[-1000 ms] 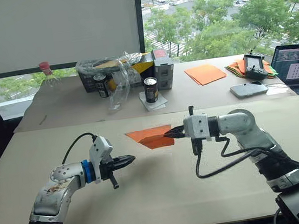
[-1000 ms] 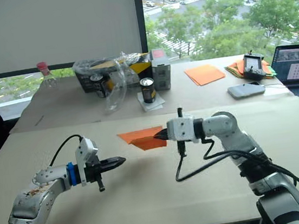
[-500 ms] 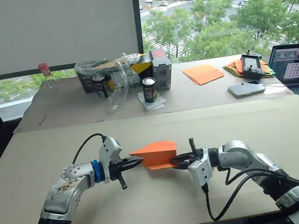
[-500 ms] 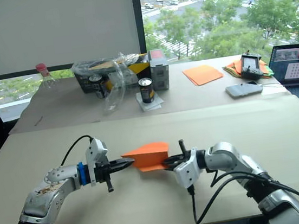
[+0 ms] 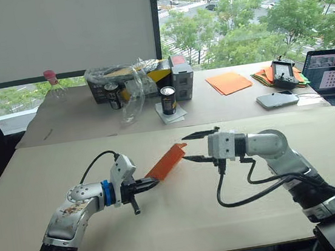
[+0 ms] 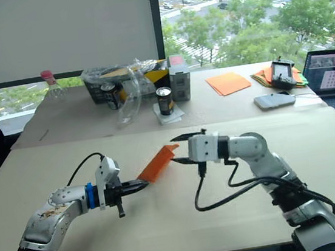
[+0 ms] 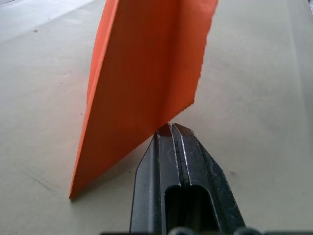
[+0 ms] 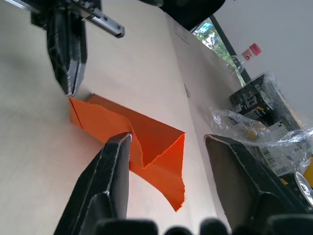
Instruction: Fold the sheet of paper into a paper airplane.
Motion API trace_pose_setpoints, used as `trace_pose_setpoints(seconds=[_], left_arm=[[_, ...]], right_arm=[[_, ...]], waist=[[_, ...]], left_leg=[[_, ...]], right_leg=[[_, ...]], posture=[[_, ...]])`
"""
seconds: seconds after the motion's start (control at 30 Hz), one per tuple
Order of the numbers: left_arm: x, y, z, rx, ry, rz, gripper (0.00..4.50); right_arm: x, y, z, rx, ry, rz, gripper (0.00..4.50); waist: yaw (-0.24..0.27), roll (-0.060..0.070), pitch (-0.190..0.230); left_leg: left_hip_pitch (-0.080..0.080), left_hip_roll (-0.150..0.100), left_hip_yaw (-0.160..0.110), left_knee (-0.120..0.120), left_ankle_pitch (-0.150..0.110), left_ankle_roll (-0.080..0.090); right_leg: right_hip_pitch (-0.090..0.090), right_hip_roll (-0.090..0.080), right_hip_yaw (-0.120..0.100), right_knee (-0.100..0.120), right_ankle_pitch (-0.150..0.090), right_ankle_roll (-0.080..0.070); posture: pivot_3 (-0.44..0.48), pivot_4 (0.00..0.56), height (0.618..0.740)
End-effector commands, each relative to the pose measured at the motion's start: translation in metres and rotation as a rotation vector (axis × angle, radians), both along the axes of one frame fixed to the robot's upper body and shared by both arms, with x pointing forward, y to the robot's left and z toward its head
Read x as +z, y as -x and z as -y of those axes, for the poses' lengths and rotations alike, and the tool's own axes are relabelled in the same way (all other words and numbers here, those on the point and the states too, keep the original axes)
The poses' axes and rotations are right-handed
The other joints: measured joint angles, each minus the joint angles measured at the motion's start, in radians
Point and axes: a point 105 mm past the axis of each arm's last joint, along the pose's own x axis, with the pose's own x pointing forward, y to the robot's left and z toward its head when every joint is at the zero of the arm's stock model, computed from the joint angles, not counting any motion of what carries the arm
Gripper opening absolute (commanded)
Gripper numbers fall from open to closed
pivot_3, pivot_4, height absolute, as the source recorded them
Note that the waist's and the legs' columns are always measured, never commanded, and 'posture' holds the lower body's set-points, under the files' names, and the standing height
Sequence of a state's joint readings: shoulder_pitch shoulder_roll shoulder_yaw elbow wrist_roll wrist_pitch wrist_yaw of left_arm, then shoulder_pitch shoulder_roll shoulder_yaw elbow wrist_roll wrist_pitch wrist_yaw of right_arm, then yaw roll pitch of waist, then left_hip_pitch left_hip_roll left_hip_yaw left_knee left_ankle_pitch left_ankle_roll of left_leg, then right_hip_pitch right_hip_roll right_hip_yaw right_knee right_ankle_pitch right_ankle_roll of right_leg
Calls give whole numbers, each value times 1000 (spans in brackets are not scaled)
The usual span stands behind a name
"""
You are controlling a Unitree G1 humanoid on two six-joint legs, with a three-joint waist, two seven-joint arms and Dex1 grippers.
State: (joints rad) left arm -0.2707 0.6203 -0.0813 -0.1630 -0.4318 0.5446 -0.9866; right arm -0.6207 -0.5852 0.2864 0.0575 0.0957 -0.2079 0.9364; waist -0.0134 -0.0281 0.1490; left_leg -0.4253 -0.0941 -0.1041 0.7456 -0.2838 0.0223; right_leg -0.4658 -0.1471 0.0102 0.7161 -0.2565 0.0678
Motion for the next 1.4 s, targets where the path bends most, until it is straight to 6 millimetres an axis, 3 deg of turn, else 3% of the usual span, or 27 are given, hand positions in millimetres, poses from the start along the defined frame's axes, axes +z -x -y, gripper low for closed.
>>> trace_pose_setpoints(seconds=[0.03,0.17,0.37,0.5,0.63,0.7,0.83,1.0,1.23,1.4], left_arm=[[13,0,-2,1,3,49,0],[15,1,-7,22,0,56,0],[14,3,-8,37,5,52,0],[13,2,-8,48,12,50,0],[13,0,-5,52,18,51,0],[13,-1,-5,54,20,51,0],[13,0,-5,56,26,48,0],[11,3,-2,46,28,38,0],[13,12,-4,37,35,25,0],[19,12,-9,61,51,32,0]], right_arm=[[18,-1,-2,-6,-66,-24,1337],[10,-3,2,-12,21,-43,51],[-3,7,19,27,146,-72,51],[-17,22,19,92,232,-62,51],[-44,35,22,125,304,-106,51],[-43,37,21,115,268,-127,51],[-10,19,16,38,135,-83,51],[2,-5,7,-5,137,-82,51],[-22,-48,-2,-102,248,-146,51],[-43,-47,2,-69,312,-208,51]], waist=[[6,0,0],[3,0,0],[1,0,0],[0,0,1],[1,0,1],[1,0,1],[-3,0,1],[0,0,1],[-2,0,1],[0,0,1]], left_leg=[[0,0,0,0,0,0],[-1,-1,0,0,0,0],[-1,0,0,0,0,0],[-1,0,0,0,0,0],[-1,0,0,0,0,0],[-1,0,0,0,0,0],[-1,0,0,1,0,0],[0,0,0,-1,0,0],[-1,0,0,0,0,0],[-6,0,0,1,1,-1]], right_leg=[[0,0,0,0,0,0],[-1,-1,0,-1,0,0],[-1,-1,0,-1,0,0],[-1,-1,0,-1,0,0],[-1,-1,0,-1,0,0],[0,-1,0,-1,0,0],[0,-1,1,0,0,0],[0,0,-1,0,0,0],[-2,0,0,0,0,0],[-7,0,0,1,1,-1]], posture=[[0,150,670],[0,150,670],[0,150,670],[0,150,670],[0,150,670],[0,150,670],[0,150,670],[0,150,670],[0,150,670],[0,150,670]])
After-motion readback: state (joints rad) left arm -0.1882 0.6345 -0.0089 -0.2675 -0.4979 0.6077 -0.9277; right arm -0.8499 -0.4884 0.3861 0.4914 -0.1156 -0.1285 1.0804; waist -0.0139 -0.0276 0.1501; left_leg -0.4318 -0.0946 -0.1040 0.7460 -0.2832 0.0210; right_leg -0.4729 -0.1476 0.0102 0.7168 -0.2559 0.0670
